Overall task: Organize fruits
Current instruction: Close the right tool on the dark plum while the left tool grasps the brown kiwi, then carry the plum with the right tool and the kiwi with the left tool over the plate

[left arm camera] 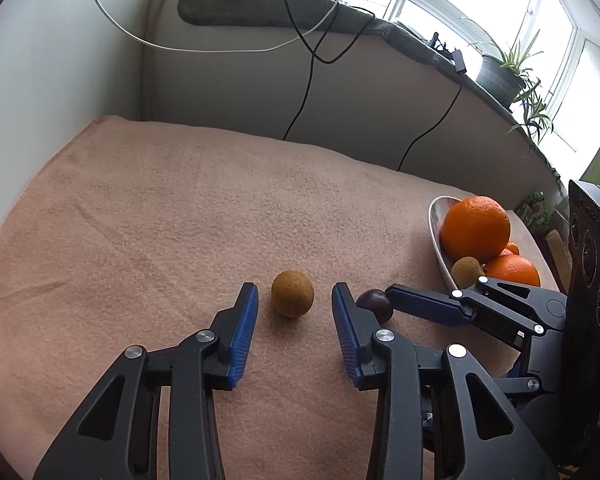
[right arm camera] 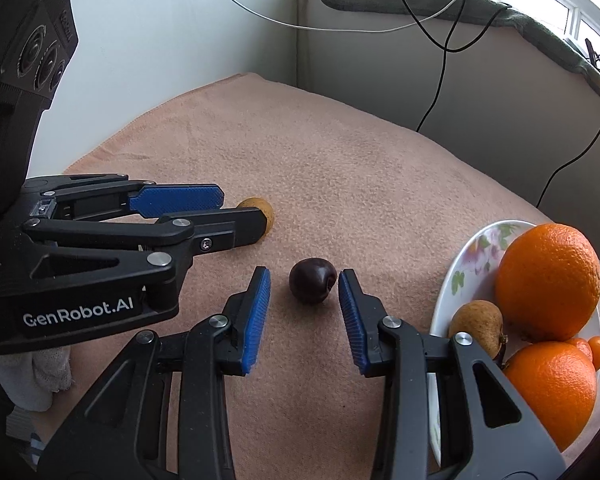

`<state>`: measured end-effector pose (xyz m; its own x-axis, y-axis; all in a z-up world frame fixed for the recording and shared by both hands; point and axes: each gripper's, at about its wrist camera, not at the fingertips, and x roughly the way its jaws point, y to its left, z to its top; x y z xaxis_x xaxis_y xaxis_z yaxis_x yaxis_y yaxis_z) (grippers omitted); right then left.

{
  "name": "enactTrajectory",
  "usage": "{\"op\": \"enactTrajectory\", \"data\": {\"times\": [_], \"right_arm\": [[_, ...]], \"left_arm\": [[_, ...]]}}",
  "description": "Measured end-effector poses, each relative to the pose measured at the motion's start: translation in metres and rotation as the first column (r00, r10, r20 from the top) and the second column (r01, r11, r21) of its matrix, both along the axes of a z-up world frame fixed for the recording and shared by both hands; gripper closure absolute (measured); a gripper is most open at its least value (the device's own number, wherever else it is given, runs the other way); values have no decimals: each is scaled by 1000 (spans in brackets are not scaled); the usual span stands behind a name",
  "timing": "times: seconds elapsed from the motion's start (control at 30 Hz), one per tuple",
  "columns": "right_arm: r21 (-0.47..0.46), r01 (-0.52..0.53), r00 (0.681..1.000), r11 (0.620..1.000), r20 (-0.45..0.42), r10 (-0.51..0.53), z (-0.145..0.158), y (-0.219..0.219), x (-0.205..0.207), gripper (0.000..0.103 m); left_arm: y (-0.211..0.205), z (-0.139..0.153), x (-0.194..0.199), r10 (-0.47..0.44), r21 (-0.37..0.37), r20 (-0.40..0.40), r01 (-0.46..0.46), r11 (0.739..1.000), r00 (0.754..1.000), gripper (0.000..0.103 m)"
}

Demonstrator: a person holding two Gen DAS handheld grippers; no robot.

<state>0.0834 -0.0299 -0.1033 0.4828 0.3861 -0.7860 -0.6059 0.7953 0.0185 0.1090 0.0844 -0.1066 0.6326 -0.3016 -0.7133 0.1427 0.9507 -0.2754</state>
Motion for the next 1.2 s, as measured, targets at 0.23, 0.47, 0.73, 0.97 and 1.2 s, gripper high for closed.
{"op": "enactTrajectory", "data": {"times": [0.23,0.47,0.73,0.97,1.2], "right_arm": [[-12,16,1000,1000,-9,-16,-5,3,5,70],[-22,13,1000,1000,2,-13,-5,7,4,77],[4,2,1000,1000,4,-2,-3,3,1,78],[36,0,1000,999,11,0,7,-5,-5,78],[74,-7,999,997,32,5,26,-15,-17,78]], "left_arm": [[-1,-8,5,-10,2,-31,10,1000,999,76],[-1,-10,6,-15,6,-34,16,1000,999,81],[0,-7,3,-3,14,-17,3,1000,1000,81],[3,0,-8,19,5,13,-19,1000,1000,81],[6,15,-24,41,-14,55,-40,999,998,81]]}}
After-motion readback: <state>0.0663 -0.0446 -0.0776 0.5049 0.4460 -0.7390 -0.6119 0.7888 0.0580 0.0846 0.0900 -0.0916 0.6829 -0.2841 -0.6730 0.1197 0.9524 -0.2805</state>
